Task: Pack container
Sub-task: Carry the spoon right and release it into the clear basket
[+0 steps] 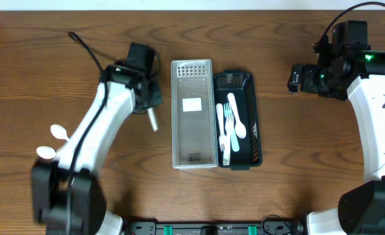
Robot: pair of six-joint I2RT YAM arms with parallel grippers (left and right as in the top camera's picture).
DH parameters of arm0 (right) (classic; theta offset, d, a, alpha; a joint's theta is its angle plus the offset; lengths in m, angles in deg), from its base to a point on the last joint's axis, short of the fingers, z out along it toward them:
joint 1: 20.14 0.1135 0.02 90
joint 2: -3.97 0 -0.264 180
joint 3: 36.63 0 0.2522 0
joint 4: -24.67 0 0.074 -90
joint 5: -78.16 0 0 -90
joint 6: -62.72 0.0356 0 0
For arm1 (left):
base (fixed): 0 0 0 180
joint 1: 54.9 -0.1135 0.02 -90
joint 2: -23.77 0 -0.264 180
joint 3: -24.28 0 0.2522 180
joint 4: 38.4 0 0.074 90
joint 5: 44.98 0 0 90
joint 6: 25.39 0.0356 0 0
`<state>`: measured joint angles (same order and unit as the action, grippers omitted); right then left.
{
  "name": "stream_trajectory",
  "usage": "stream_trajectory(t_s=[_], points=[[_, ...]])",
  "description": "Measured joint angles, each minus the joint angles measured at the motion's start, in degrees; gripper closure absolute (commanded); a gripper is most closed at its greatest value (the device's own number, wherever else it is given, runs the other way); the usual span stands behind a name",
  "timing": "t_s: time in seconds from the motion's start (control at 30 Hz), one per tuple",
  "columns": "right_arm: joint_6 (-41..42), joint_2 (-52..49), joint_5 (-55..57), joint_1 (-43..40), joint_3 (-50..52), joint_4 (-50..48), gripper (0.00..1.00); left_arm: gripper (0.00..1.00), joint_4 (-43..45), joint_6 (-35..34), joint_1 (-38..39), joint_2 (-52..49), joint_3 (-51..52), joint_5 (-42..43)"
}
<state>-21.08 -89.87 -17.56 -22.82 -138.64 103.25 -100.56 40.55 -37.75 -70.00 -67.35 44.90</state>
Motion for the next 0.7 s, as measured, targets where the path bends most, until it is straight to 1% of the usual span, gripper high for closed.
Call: stream_trajectory(t_s=[0.1, 0.17, 0.37, 0.43, 0.5, 0.6, 0.7], points=[[-0.2, 0.0, 0.0, 0.0, 0.0, -0.1, 0.01, 0.94, 0.2, 0.1, 5.7, 4.2, -1.6, -0.5], [-0.2, 0.0, 0.0, 0.0, 0.0, -0.1, 0.01, 0.94, 0.2, 0.1, 8.7, 4.5, -1.6, -0.6], [-0.4, 0.0, 0.0, 0.0, 0.0, 0.0, 0.01, 0.93, 0.0, 0.1, 16.5, -2.1, -1.5, -0.8], [-0.4, 0.0, 0.0, 0.0, 0.0, 0.1, 0.01, 0.75, 0.0, 0.4, 18.1, -4.9, -1.4, -0.8], [-0.4, 0.0, 0.0, 0.0, 0.0, 0.1, 0.01, 0.62, 0.0, 0.5, 18.9, -7.5, -1.2, -0.7], [-0.4, 0.0, 0.0, 0.0, 0.0, 0.3, 0.01, 0.51, -0.4, 1.4, 19.1, -9.6, -0.9, -0.8], [-0.4, 0.0, 0.0, 0.0, 0.0, 0.5, 0.01, 0.39, -0.7, 3.0, 18.9, -9.0, -0.9, -1.9]])
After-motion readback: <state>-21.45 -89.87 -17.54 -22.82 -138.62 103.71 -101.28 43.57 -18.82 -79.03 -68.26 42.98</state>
